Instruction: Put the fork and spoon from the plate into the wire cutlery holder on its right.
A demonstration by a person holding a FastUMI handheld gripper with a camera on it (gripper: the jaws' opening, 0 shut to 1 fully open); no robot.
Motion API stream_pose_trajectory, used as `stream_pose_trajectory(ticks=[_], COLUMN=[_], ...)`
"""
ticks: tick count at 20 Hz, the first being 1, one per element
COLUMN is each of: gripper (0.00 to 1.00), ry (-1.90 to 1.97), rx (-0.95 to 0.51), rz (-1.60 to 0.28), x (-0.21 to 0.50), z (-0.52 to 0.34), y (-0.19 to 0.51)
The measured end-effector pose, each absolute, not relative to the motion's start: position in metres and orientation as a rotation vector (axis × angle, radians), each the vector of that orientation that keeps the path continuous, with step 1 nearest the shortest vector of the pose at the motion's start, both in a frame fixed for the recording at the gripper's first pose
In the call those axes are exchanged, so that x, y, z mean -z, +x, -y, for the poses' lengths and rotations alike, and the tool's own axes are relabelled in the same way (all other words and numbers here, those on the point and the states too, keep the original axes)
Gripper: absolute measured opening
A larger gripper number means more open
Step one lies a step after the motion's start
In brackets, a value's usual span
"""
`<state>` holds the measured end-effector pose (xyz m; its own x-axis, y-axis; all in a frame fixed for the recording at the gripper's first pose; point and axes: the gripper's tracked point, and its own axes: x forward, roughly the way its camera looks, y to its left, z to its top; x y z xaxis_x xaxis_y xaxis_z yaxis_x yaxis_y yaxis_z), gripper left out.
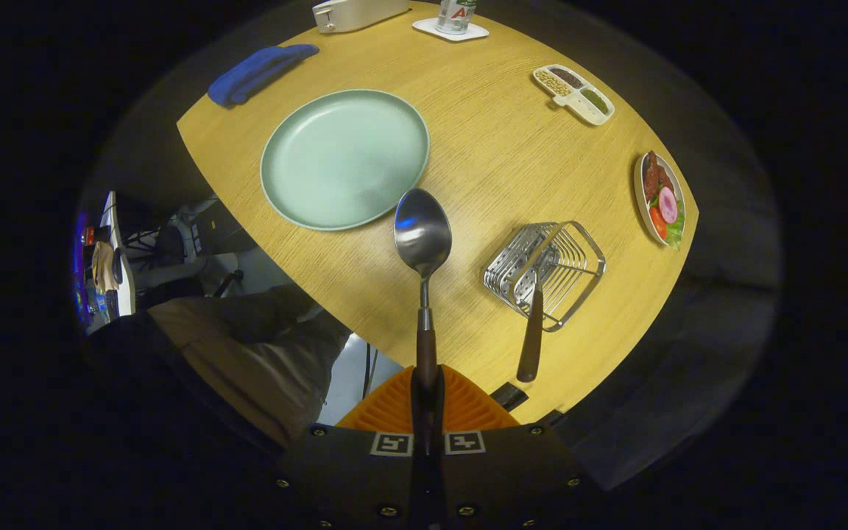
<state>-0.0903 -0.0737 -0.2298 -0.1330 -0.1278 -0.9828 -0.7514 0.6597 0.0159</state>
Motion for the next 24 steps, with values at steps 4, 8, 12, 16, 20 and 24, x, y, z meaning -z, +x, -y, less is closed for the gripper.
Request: stream_pose_trajectory(ticks=[4,8,12,16,20,24], gripper=[0.01,0.01,0.02,0.01,0.02,0.02], ry=[-0.732,-0.754,-0.815,-0.875,-0.938,-1.041], rx=[-0.622,-0.546,-0.431,-0.429,-0.428,-0.419], rz=[-1.654,-1.689,-1.738,-1.8,-1.871,-1.94], x=[0.198,0.187,0.204,0.227,0.243,0.244], z=[0.106,0.146,0.17,0.161,0.161,0.16], y=[-0.083,-0.061,-0.037,-0.026,-0.016,-0.004])
